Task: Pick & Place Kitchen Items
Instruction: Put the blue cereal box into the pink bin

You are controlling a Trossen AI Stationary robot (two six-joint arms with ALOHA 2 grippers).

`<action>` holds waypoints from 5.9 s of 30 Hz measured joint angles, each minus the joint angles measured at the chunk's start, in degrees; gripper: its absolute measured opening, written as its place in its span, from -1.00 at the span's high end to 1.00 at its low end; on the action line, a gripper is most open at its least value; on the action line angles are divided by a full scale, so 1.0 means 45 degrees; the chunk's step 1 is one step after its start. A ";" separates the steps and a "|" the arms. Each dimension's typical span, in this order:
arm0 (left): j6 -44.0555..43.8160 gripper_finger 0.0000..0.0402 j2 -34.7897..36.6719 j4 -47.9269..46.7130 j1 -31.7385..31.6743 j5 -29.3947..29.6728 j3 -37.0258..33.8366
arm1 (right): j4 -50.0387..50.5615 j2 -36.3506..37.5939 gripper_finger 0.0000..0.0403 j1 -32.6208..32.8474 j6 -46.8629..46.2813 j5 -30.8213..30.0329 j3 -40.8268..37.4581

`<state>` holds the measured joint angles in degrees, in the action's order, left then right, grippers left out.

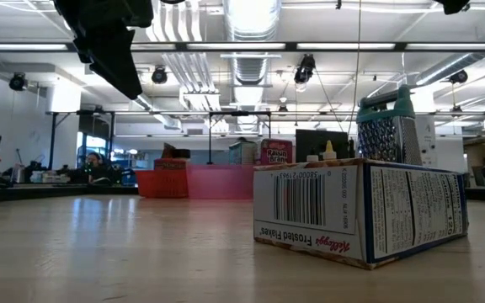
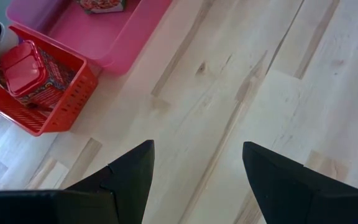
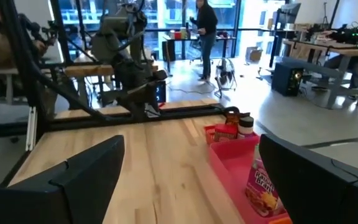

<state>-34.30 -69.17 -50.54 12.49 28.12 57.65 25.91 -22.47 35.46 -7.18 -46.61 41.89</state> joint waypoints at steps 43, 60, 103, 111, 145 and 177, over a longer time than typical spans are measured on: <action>0.0000 -0.25 -0.0010 -0.0010 0.0000 0.0005 0.0010 | 0.3061 -1.2186 -0.99 -0.0591 0.1692 0.5342 0.5453; 0.0000 -0.25 -0.0010 -0.0009 -0.0003 0.0000 0.0010 | 0.6455 -1.7913 -0.99 -0.2132 0.2701 0.9087 0.9049; 0.0000 -0.25 -0.0010 -0.0005 -0.0003 0.0002 0.0010 | 0.6135 -1.9721 -0.99 -0.2302 0.1574 1.0370 0.8971; 0.0000 -0.25 -0.0010 -0.0005 -0.0003 0.0003 0.0010 | 0.5714 -1.9711 -0.99 -0.2307 0.1566 1.0375 0.8971; 0.0000 -0.25 -0.0010 -0.0005 0.0000 0.0000 0.0005 | 0.3152 -2.0411 -0.99 -0.2312 0.1487 1.0506 0.7232; 0.0000 -0.25 -0.0010 -0.0009 -0.0003 0.0000 0.0005 | 0.5100 -2.0032 -0.46 -0.2273 0.2842 0.7807 0.9066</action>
<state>-34.30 -69.21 -50.58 12.48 28.12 57.67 48.86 -112.62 25.23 5.61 -11.48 82.69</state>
